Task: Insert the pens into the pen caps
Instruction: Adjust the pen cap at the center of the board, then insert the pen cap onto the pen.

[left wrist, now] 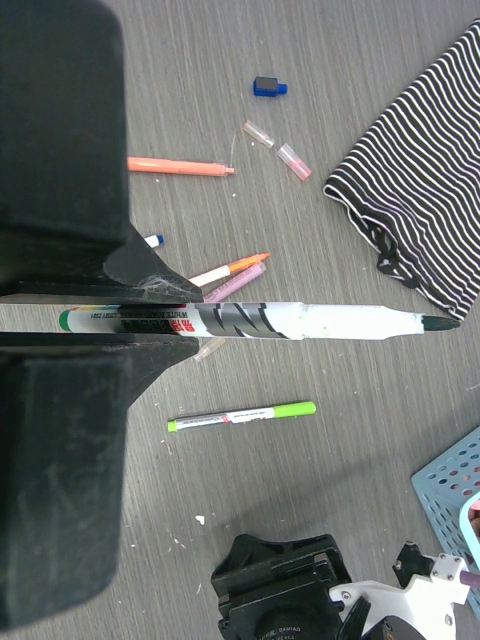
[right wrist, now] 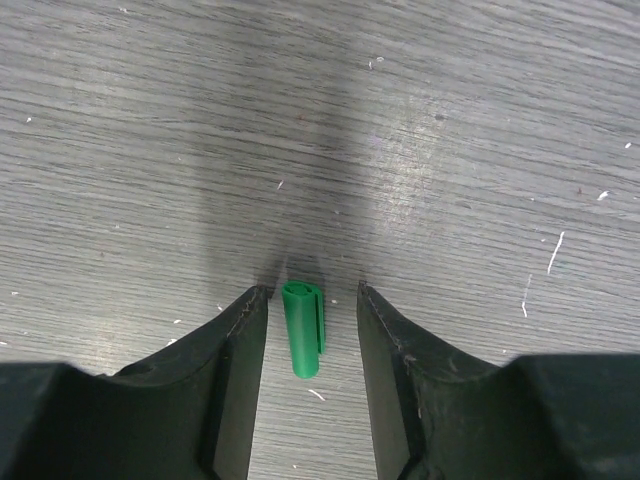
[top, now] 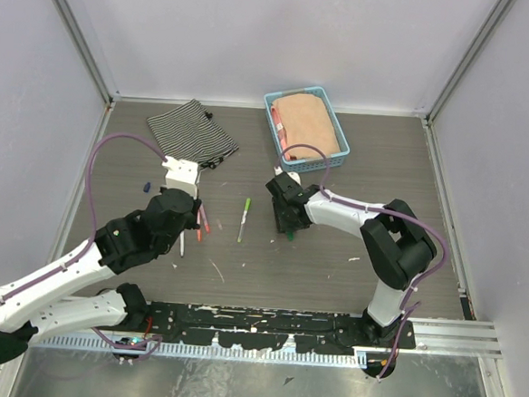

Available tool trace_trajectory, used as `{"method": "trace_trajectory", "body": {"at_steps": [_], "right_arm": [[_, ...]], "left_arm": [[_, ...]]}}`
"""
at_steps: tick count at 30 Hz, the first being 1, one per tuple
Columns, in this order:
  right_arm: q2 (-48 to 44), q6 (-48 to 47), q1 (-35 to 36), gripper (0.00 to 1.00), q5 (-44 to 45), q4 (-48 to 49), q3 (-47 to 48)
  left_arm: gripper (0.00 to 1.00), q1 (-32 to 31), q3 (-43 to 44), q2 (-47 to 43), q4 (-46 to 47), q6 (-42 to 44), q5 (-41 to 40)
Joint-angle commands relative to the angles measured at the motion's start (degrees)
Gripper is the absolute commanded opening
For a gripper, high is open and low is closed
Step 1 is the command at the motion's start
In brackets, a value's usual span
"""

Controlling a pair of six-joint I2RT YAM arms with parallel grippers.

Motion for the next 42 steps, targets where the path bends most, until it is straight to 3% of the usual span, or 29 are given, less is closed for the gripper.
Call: {"method": "trace_trajectory", "body": {"at_steps": [1,8,30,42], "right_arm": [[-0.3,-1.2,0.2,0.47,-0.8,-2.3,0.6],[-0.4,-4.2,0.2,0.41,-5.8,-3.6,1.1],[3.4,-6.2,0.0,0.36,-2.0,-3.7,3.0],[2.7,-6.8,-0.7,0.26,-1.6,-4.9,1.5]], "left_arm": [[0.08,0.1,-1.1,-0.7,0.8,-0.5,-0.9],[0.08,0.2,-1.1,0.0,1.4,-0.5,-0.3],[0.08,0.1,-0.7,-0.6,0.7,-0.4,-0.7],[0.09,0.1,-0.5,0.0,1.2,-0.1,-0.9]]}}
